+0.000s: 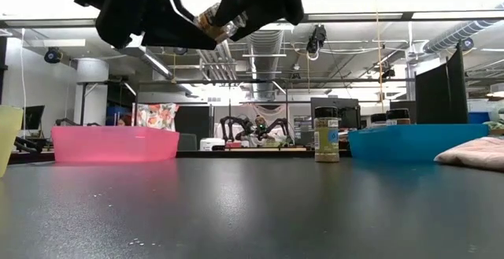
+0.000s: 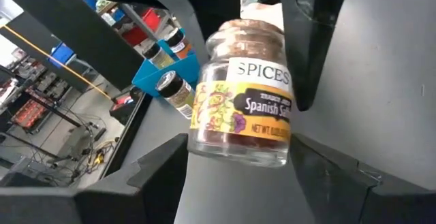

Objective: Sort spices by type
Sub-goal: Put the brown seasoning into the pink bin

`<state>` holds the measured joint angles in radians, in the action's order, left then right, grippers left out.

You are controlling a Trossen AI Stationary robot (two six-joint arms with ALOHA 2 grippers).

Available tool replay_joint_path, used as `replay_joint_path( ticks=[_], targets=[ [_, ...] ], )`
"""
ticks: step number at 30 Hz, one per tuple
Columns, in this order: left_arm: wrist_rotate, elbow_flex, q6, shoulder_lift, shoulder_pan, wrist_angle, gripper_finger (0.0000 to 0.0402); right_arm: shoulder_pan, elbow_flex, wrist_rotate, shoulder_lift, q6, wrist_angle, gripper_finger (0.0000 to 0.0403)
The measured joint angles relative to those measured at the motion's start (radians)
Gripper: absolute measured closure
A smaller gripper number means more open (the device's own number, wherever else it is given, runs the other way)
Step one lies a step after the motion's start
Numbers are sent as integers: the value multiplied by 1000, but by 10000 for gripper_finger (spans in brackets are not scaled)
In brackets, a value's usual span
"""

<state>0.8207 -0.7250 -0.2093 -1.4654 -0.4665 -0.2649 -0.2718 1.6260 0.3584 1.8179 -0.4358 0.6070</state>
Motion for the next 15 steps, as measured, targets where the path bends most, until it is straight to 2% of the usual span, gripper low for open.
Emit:
replay_joint_path(
  ticks=[11, 15],
  targets=[
    [-3, 0, -45, 5, 0, -48, 166, 1, 0, 0, 0, -15, 18, 234],
    [-47, 0, -44, 5, 10, -52, 180, 3, 0, -2, 0, -11, 12, 234]
  ],
)
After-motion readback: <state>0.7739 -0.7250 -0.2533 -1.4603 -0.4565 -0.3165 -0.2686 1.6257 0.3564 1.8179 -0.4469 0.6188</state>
